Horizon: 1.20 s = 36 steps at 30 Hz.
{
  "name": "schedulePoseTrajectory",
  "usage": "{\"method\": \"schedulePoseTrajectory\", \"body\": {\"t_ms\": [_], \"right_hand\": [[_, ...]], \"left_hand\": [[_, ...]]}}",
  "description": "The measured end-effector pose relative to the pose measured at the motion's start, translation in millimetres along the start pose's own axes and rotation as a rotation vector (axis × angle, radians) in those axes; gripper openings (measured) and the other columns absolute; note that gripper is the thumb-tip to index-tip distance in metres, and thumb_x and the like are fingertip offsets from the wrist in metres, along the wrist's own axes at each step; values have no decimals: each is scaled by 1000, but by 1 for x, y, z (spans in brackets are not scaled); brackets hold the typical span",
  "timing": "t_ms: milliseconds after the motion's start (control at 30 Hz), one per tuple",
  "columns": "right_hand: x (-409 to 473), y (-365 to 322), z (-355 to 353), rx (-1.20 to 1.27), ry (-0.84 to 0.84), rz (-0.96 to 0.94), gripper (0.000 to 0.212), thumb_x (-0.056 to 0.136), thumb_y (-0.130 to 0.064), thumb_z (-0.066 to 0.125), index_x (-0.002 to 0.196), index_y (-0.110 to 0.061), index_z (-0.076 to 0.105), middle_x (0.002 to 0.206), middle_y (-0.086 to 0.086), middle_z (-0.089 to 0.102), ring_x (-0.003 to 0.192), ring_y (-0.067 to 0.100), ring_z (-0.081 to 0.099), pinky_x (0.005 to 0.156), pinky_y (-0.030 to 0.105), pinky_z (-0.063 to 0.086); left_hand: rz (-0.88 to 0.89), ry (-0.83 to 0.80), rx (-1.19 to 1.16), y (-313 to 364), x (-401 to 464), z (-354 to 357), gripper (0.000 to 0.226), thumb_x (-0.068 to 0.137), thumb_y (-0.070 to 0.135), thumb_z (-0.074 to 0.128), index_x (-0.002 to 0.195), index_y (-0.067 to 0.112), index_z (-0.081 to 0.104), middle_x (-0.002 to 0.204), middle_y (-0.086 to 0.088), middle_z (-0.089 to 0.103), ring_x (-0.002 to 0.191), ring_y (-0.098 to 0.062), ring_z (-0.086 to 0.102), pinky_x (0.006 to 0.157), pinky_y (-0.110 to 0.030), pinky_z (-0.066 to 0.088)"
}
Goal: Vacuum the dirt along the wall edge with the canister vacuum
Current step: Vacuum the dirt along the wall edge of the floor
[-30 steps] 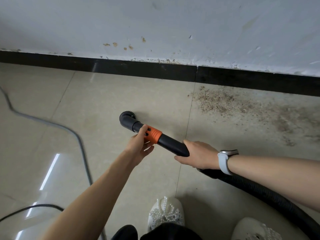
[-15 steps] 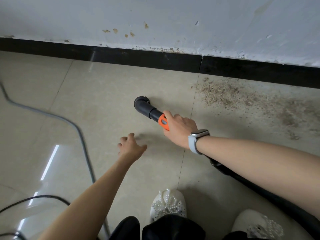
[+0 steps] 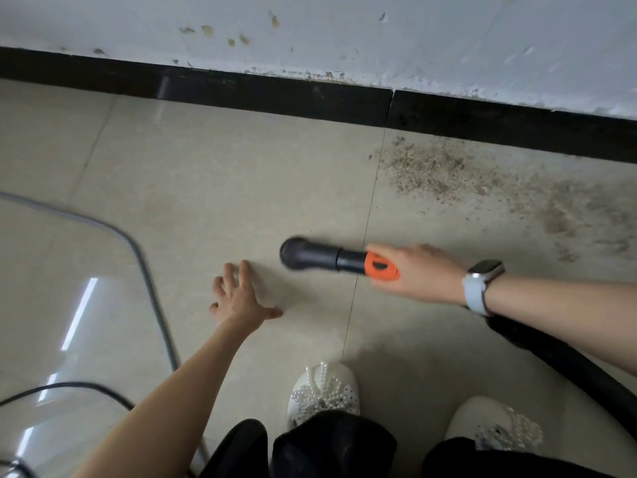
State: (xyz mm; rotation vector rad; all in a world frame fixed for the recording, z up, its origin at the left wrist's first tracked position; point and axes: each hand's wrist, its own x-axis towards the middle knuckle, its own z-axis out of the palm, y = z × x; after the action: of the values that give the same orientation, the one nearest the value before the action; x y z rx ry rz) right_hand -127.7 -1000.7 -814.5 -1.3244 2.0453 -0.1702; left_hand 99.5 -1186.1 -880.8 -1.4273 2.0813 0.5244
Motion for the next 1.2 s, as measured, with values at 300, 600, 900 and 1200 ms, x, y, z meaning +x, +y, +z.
{"method": "schedulePoseTrajectory", "body": {"t_ms": [300,600,900,1200], "right_hand": [[-19,-4,9,18,-80,-54,28,86,-41,54,112,-31,47,72,-6,57,61,21,55,53,30,38],[-7,18,-13,-41,200,112,33,90,-38,50,121,-28,45,66,-4,52,51,17,47,45,26,30],[-44,14,25,-67,-165,-110,28,85,-43,55,111,-36,45,67,-10,50,57,14,49,47,22,31],[-59,33,20,-31,-57,7,30,82,-42,55,108,-36,42,70,-6,57,58,19,54,52,29,41]], "left_hand": [[-22,-8,-20,8,-2,-4,119,66,41,83,150,23,1,155,0,-5,143,-28,1,105,-49,31],[-3,0,-37,6,-5,-6,118,65,42,83,150,24,3,154,1,-2,142,-27,3,105,-51,30],[7,1,-7,7,-2,-4,120,64,42,84,150,24,2,153,2,0,141,-28,6,103,-50,32],[214,14,28,27,2,-14,81,82,36,71,146,20,23,153,-2,14,140,-31,15,106,-48,31]]}}
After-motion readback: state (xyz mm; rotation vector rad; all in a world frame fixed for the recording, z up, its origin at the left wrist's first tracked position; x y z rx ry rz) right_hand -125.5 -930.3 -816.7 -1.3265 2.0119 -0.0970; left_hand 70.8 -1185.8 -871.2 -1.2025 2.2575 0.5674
